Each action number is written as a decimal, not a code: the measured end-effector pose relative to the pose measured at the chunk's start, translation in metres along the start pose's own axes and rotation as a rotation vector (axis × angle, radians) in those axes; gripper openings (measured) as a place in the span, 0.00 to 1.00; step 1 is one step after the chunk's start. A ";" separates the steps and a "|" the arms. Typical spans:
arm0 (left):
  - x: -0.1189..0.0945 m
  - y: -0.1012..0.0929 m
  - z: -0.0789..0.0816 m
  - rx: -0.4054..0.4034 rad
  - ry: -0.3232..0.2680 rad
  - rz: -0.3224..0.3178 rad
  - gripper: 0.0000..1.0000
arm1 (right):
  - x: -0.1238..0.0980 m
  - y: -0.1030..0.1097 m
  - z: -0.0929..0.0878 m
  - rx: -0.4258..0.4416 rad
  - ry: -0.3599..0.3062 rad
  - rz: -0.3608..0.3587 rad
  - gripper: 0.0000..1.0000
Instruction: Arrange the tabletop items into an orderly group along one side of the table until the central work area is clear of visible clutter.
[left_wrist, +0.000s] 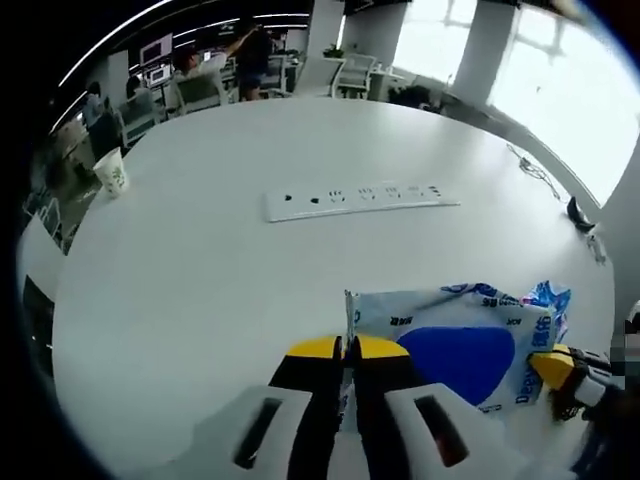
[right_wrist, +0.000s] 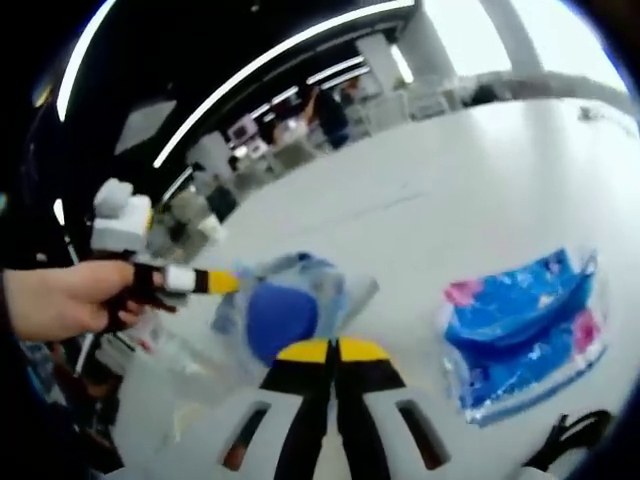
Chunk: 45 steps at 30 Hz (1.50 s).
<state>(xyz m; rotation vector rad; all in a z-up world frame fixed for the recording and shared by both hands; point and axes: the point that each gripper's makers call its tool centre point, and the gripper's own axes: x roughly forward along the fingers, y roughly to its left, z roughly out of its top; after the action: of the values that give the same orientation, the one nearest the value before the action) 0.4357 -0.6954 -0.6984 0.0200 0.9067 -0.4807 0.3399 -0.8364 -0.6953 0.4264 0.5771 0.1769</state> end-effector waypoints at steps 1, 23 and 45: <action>-0.001 0.000 0.001 -0.022 -0.019 0.010 0.00 | -0.001 -0.005 0.000 -0.061 0.017 -0.013 0.00; -0.044 -0.023 -0.018 -0.053 -0.072 -0.019 0.00 | -0.019 -0.010 0.015 -0.112 0.078 -0.006 0.00; -0.035 -0.012 -0.040 -0.059 -0.039 0.006 0.00 | 0.003 -0.018 -0.003 -0.241 0.200 -0.030 0.00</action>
<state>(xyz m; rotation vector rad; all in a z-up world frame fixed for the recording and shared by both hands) 0.3822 -0.6837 -0.6943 -0.0400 0.8818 -0.4471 0.3411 -0.8502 -0.7070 0.1671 0.7487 0.2592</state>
